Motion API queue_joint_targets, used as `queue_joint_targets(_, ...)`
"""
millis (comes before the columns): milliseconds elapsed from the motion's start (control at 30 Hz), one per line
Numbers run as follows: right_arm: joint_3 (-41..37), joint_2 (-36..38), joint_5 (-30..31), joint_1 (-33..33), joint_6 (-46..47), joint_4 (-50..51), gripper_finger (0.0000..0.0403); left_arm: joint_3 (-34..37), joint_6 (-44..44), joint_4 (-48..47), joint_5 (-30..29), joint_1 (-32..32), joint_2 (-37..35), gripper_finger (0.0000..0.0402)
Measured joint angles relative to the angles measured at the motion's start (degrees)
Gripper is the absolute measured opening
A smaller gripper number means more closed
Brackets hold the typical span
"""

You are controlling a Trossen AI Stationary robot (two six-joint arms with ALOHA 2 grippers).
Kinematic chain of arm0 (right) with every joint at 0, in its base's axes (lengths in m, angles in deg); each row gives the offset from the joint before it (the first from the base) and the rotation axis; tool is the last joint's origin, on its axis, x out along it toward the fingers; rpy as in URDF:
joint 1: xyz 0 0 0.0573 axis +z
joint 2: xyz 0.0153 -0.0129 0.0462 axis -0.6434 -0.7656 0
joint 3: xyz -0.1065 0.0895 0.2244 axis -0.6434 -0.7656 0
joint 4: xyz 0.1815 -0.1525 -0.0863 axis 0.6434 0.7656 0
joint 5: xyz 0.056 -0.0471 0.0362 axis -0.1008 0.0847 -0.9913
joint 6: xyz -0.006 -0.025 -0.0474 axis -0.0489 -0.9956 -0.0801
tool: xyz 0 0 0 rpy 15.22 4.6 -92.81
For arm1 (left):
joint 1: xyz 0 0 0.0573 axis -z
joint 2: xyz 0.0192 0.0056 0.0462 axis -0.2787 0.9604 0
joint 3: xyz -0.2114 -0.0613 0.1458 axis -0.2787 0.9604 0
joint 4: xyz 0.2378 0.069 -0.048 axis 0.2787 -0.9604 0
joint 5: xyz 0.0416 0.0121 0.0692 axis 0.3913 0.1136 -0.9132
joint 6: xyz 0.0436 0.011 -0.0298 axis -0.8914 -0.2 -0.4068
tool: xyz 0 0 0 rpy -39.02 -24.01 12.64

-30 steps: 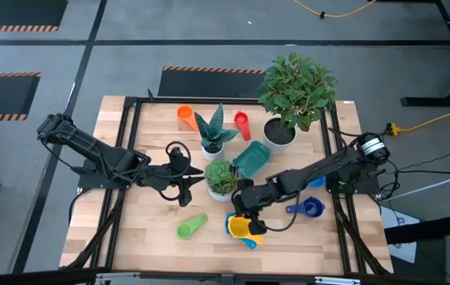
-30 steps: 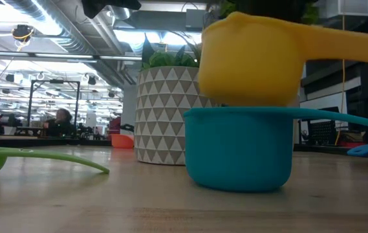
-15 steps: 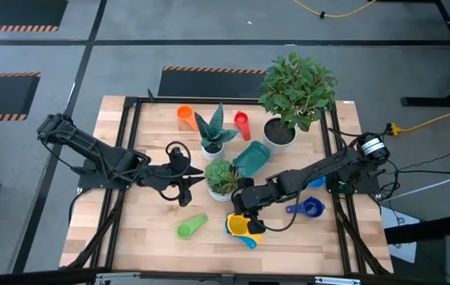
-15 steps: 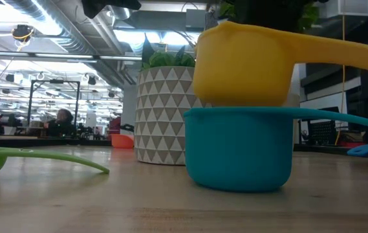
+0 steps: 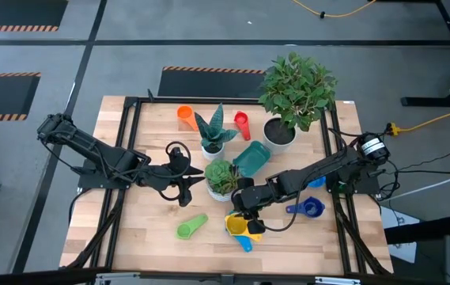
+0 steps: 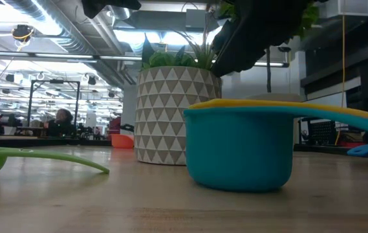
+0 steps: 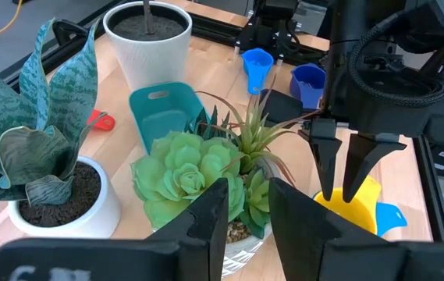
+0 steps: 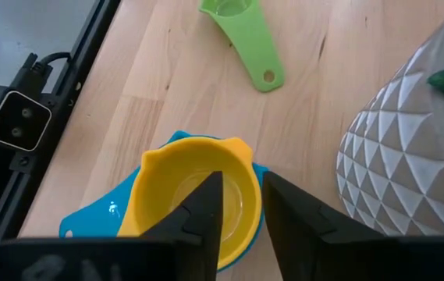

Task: Nest measuring cups in basket
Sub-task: Stack the purple measuring cup on top of the yellow measuring cup

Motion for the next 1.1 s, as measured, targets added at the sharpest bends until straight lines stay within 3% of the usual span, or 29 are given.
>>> queue_joint_targets(267, 0.0, 1.1, -3.4, 0.0, 0.1, 1.8, 0.0095, 0.0, 0.0, 0.0, 0.0, 0.0, 0.0, 0.0087)
queue_joint_targets(533, 0.0, 10.3, -5.5, 0.5, 5.8, 12.0, 0.0096, 0.0, 0.0, -0.5, 0.0, 0.0, 0.0, 0.0087)
queue_joint_targets(800, 0.1, 19.0, -0.2, 2.2, 14.6, 26.7, 0.0097, 0.0, 0.0, -0.7, 0.0, 0.0, 0.0, 0.0087)
queue_joint_targets(1100, -0.9, 23.6, 7.9, 5.1, 26.1, 42.8, 0.0097, 0.0, -0.1, -0.7, 0.0, 0.0, 0.0, 0.0087)
